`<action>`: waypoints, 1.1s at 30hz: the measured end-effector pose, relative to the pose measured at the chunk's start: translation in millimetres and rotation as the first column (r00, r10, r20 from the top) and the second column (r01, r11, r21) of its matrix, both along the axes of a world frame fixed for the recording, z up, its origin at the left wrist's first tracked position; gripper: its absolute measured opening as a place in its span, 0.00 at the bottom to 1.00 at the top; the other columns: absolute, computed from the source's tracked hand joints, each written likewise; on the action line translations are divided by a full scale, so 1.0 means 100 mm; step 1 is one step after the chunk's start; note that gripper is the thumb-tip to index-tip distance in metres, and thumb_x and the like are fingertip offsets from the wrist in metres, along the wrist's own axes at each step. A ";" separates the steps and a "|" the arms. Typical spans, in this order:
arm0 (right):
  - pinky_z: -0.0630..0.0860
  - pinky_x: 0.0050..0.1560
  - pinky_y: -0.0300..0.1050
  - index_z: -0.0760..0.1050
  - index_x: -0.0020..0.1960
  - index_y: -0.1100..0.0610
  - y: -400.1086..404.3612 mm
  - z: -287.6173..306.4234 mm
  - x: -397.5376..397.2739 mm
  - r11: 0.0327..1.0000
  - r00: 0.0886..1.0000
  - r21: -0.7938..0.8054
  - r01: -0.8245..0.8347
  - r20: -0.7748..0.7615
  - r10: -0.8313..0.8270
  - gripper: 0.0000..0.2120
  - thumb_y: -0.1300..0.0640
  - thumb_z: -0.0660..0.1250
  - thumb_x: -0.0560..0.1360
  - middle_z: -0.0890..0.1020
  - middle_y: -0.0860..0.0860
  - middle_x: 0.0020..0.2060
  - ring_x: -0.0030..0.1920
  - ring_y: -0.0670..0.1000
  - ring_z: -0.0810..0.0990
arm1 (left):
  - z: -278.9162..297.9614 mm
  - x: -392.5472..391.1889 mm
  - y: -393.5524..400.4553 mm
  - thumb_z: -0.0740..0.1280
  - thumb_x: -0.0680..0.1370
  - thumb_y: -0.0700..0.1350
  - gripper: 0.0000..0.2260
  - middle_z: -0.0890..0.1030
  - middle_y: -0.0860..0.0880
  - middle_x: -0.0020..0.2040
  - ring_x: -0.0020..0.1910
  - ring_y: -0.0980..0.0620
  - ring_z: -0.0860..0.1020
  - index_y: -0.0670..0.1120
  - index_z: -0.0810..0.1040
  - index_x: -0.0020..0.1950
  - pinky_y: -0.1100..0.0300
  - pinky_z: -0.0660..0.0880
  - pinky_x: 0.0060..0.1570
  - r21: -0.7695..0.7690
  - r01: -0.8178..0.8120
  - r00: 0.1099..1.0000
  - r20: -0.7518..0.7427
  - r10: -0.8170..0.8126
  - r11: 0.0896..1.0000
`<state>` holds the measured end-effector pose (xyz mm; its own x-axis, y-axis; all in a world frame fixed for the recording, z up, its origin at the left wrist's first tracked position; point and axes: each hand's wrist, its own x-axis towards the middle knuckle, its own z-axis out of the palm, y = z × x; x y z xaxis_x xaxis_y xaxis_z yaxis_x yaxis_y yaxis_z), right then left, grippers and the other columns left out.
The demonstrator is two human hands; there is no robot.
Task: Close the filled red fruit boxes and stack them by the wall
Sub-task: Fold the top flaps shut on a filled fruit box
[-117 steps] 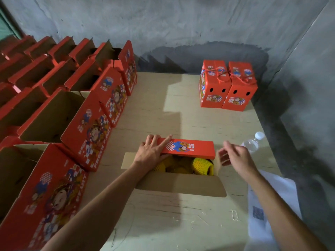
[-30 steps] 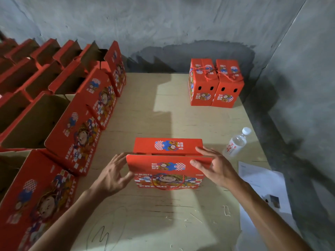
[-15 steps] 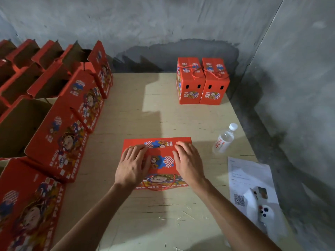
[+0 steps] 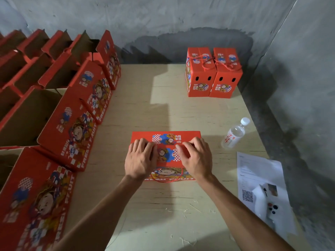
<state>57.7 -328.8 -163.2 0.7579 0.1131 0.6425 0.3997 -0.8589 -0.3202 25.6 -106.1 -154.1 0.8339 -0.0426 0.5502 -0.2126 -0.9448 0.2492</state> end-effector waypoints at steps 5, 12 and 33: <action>0.70 0.41 0.51 0.84 0.48 0.54 0.01 0.06 -0.02 0.999 1.000 -0.025 -0.025 -0.005 0.025 0.12 0.48 0.68 0.82 0.74 0.49 0.38 0.40 0.53 0.72 | -0.01 0.00 0.02 0.66 0.83 0.48 0.10 0.76 0.48 0.43 0.41 0.45 0.71 0.44 0.82 0.47 0.49 0.71 0.42 -0.040 0.024 1.000 0.019 -0.023 0.999; 0.70 0.45 0.50 0.81 0.46 0.55 0.03 0.15 0.03 0.995 0.988 -0.087 -0.056 -0.148 0.042 0.15 0.47 0.64 0.84 0.76 0.50 0.41 0.43 0.54 0.74 | 0.08 0.12 -0.03 0.69 0.81 0.51 0.13 0.76 0.53 0.41 0.41 0.49 0.72 0.48 0.76 0.39 0.52 0.70 0.50 -0.135 -0.076 0.993 -0.100 0.063 0.988; 0.69 0.68 0.59 0.77 0.56 0.57 0.27 0.24 0.36 0.939 0.965 -0.306 -0.160 -0.251 0.082 0.13 0.48 0.61 0.83 0.78 0.57 0.63 0.65 0.60 0.76 | 0.15 0.21 -0.06 0.47 0.86 0.55 0.25 0.61 0.45 0.82 0.83 0.45 0.54 0.46 0.64 0.79 0.37 0.50 0.78 0.069 0.015 0.894 -0.447 0.018 0.998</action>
